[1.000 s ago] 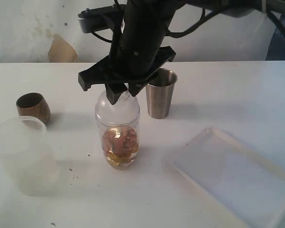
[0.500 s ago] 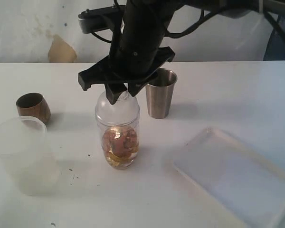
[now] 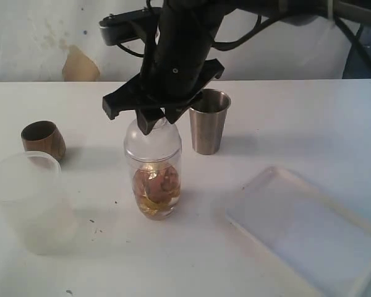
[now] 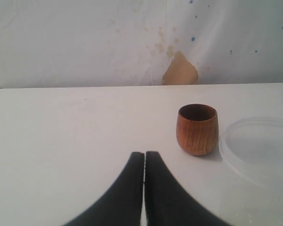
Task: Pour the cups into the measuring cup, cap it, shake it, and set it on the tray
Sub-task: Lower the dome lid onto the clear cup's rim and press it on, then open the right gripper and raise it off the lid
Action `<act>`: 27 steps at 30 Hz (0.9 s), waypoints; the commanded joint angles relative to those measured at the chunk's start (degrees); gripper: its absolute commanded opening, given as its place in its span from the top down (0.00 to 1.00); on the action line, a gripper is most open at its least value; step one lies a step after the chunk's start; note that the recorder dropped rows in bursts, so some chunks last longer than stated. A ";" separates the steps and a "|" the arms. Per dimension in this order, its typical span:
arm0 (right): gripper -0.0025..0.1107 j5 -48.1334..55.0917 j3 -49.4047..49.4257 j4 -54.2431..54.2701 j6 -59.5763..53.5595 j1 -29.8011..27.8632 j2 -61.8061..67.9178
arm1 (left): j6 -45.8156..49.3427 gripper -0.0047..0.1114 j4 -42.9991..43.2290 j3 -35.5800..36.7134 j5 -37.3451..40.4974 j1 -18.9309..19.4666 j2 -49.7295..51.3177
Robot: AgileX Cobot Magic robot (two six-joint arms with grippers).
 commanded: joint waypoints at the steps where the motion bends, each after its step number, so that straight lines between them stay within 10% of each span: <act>1: 0.85 1.87 1.25 0.37 -0.77 -0.32 2.62 | -0.16 0.95 -0.44 0.30 -0.82 0.00 -0.26; 10: 0.39 1.87 1.01 0.37 -0.91 -0.32 1.06 | -0.16 0.95 -0.44 0.30 -0.82 0.00 -0.26; 21: 0.40 -3.49 1.01 0.34 -1.00 -0.32 -4.39 | -0.16 0.95 -0.44 0.30 -0.82 0.00 -0.26; 27: 0.64 -4.77 1.60 0.34 -1.00 -0.32 -3.11 | -0.16 0.95 -0.44 0.30 -0.82 0.00 -0.26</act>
